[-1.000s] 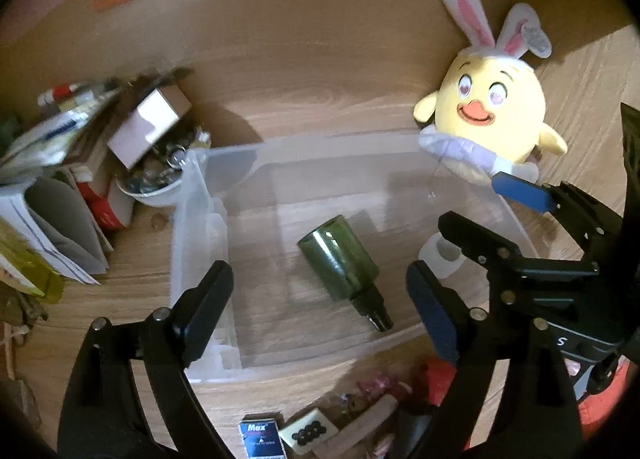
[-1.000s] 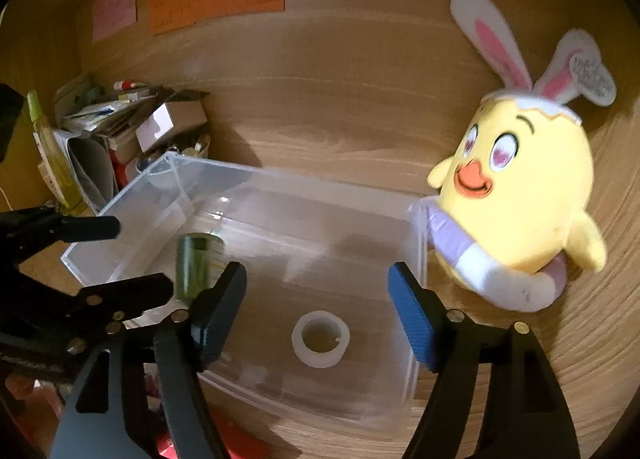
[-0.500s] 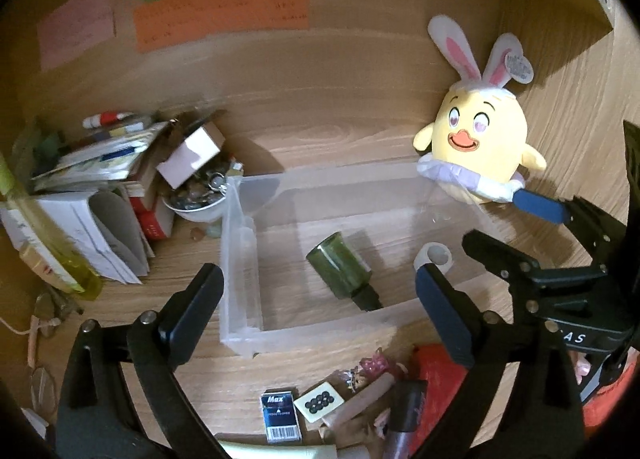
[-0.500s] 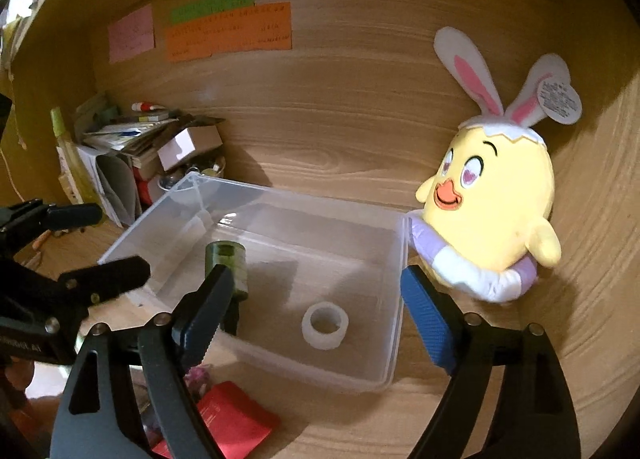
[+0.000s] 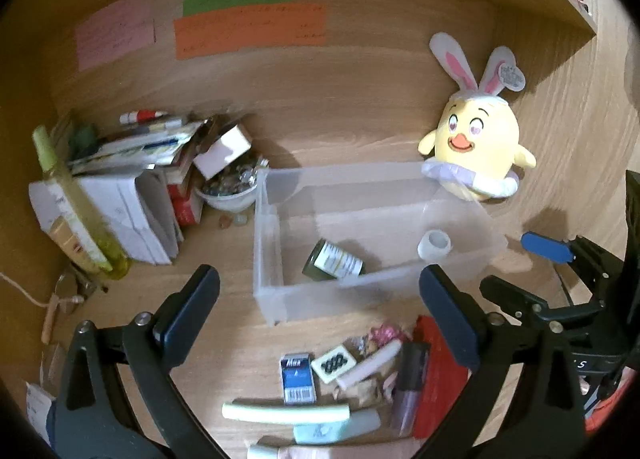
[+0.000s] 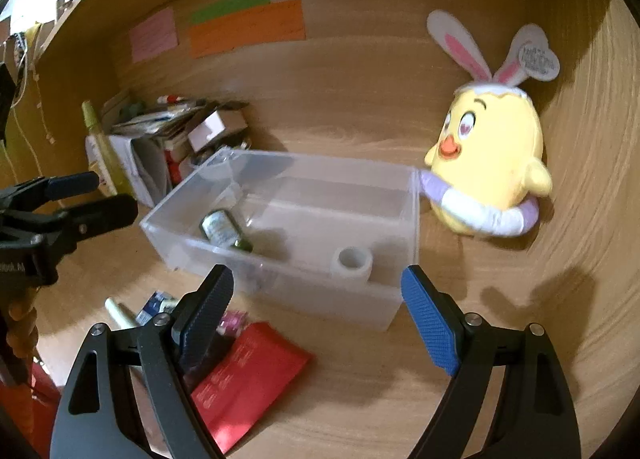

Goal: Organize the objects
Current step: 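Withdraw both tools from the clear box back over the table items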

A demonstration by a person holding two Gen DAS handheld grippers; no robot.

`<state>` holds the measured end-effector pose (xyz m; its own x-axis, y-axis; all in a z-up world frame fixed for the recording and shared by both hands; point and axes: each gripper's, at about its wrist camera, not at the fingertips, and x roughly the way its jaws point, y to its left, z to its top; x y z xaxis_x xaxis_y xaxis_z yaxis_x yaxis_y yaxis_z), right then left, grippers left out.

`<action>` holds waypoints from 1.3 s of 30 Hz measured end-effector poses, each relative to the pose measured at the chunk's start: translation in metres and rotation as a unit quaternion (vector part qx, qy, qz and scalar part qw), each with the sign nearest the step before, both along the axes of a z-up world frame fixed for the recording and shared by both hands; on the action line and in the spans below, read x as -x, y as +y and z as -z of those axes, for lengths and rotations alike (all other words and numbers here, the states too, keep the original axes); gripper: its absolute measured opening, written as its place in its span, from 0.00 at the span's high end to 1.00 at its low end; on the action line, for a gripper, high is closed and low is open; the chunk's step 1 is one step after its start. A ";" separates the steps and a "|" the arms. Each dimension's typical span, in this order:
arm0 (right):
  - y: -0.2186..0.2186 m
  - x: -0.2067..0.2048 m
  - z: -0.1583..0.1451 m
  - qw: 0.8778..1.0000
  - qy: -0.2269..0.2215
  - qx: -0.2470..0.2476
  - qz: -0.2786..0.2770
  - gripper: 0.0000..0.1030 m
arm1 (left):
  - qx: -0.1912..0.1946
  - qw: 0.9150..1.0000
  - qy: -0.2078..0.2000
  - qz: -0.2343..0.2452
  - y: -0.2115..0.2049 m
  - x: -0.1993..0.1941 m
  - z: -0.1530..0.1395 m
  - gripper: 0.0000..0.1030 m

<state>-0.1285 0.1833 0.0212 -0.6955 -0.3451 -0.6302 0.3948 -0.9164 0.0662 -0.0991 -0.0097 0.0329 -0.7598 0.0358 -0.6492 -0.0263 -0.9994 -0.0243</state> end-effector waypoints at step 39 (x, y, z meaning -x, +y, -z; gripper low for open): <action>-0.050 -0.024 0.071 0.993 -0.094 -0.072 0.007 0.18 | -0.022 0.994 -0.100 -0.036 -0.059 -0.092 0.117 0.02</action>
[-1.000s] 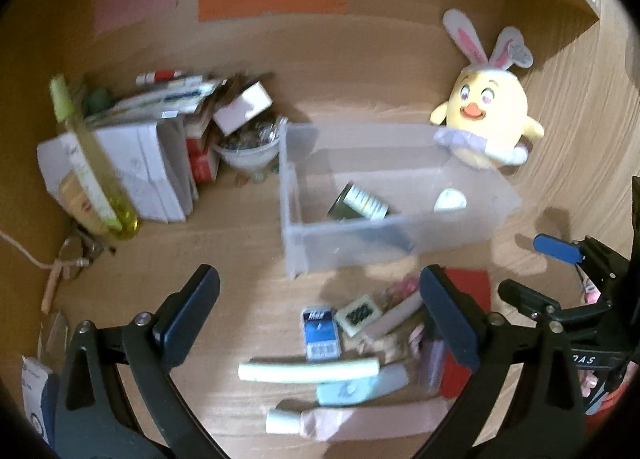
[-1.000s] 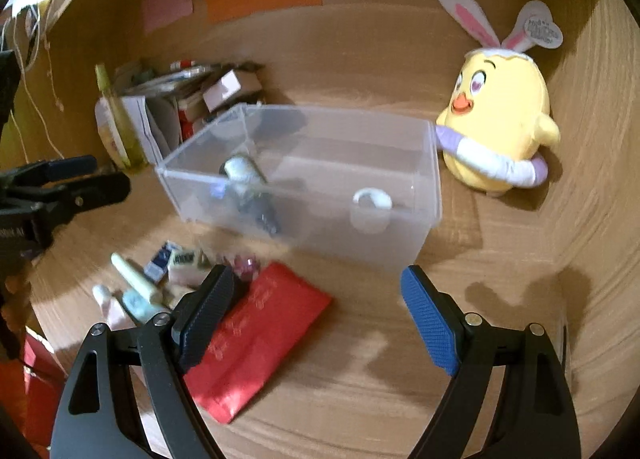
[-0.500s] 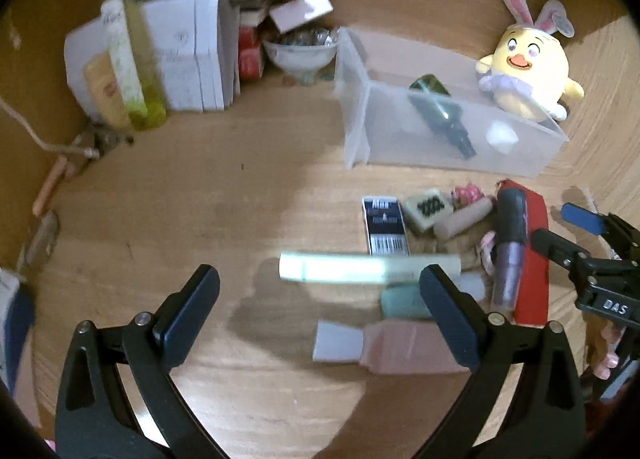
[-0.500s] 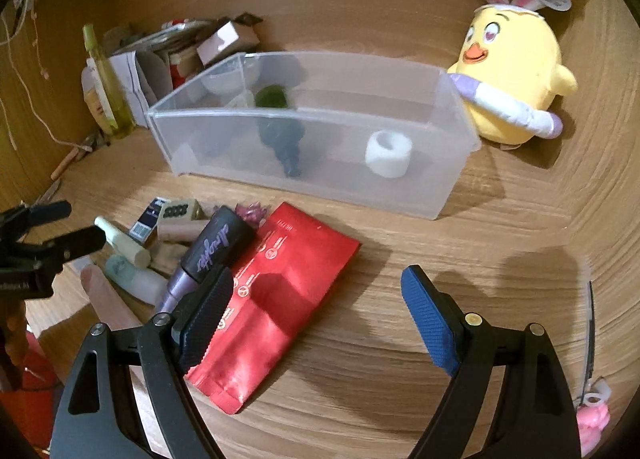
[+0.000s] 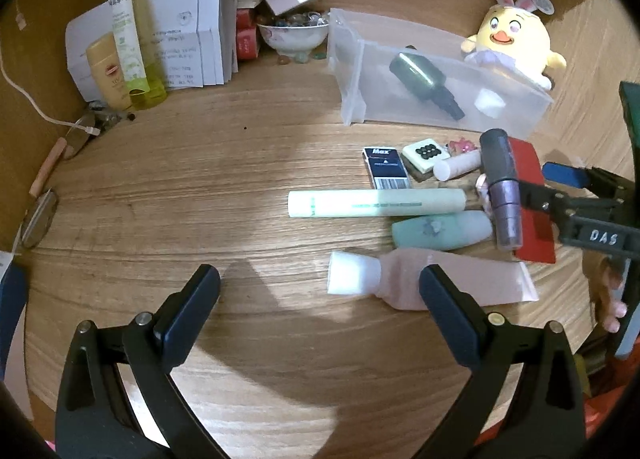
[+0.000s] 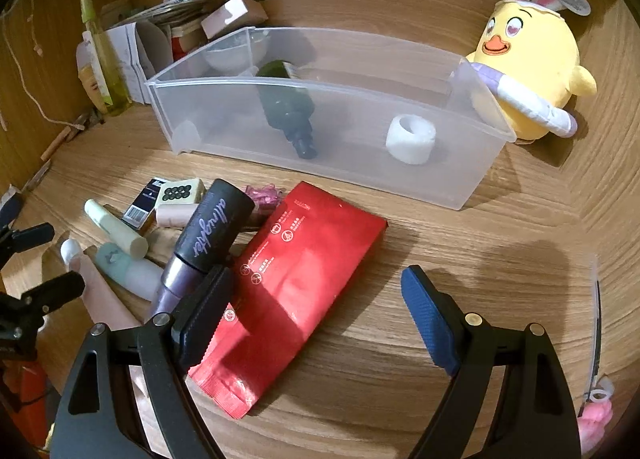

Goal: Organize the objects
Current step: 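Withdraw both tools from the clear box back over the table items, then grasp pink tube with left gripper while right gripper grasps red foil packet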

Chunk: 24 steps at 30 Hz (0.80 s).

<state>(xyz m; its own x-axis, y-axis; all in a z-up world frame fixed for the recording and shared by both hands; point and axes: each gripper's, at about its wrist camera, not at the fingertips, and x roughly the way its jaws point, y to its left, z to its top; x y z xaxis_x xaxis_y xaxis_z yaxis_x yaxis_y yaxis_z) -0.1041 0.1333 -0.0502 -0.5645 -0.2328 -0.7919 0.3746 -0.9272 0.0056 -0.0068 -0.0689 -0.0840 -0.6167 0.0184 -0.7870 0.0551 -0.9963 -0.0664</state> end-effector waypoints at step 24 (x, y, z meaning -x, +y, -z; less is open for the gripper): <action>0.032 0.001 -0.002 1.000 -0.014 0.012 0.000 0.64 | -0.075 0.996 0.019 0.055 0.002 0.003 -0.006 0.62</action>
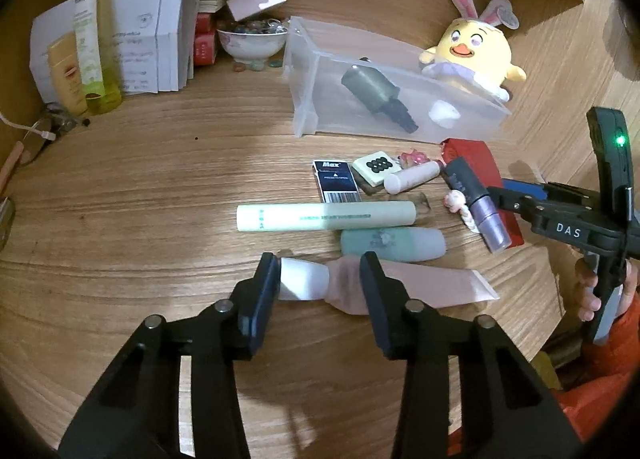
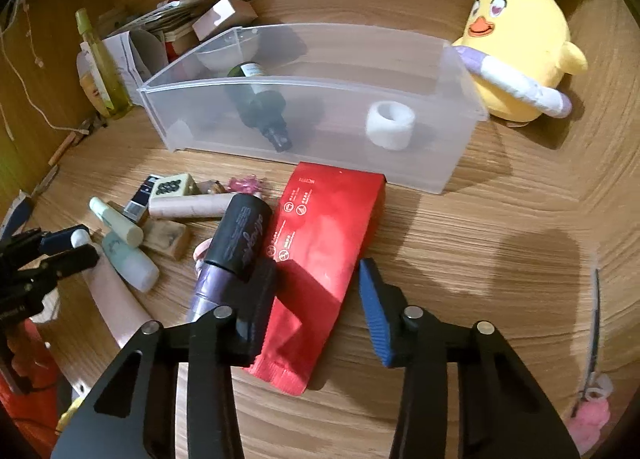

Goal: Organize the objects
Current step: 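Grasp pink tube with left gripper while right gripper grasps red foil packet, then lift and carry pink tube with left tool and red packet with right tool toward box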

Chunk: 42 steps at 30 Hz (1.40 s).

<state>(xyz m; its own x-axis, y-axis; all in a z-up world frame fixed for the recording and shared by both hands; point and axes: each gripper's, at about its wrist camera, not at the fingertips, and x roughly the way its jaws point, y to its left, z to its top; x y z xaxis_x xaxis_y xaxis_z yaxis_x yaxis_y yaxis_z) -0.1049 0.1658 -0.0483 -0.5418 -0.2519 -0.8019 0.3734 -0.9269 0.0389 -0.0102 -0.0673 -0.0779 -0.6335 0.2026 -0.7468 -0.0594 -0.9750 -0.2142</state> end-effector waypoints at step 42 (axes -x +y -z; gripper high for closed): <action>0.025 -0.005 -0.027 0.996 0.068 0.012 0.052 0.49 | -0.013 0.999 -0.011 0.030 0.020 -0.008 -0.004 0.52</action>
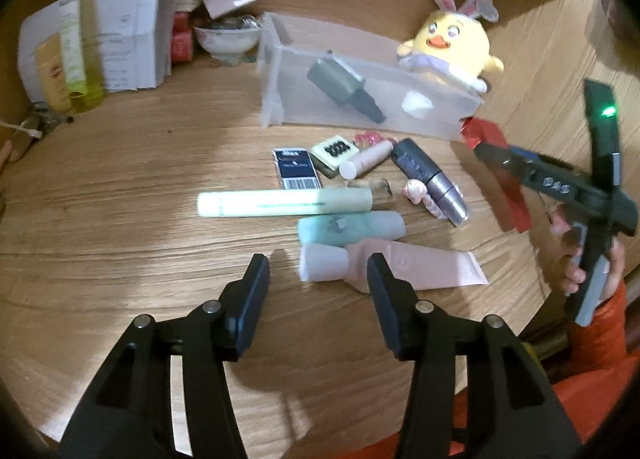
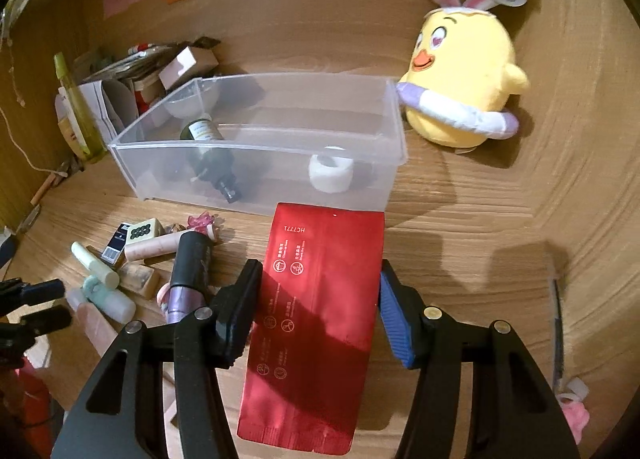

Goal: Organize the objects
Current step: 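Lift and carry pink tube with left tool and red packet with right tool toward box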

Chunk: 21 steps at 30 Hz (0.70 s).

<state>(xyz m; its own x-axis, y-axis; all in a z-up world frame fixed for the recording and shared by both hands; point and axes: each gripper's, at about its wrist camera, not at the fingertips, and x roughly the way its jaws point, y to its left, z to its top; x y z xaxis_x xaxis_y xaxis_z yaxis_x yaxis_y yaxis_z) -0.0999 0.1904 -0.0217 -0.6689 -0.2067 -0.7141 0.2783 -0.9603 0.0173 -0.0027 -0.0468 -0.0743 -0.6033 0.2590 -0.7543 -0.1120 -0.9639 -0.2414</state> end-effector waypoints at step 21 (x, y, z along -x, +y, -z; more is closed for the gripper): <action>0.005 -0.018 -0.006 0.999 0.019 0.025 -0.018 0.49 | 0.010 0.999 0.035 -0.014 0.014 -0.012 -0.015 0.69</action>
<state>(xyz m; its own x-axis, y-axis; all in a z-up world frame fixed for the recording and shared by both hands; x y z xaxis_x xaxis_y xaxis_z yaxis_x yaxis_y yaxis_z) -0.0815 0.1957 -0.0153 -0.6876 -0.2658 -0.6756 0.3131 -0.9482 0.0543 0.0090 -0.0326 -0.0591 -0.6624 0.2267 -0.7140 -0.1008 -0.9714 -0.2150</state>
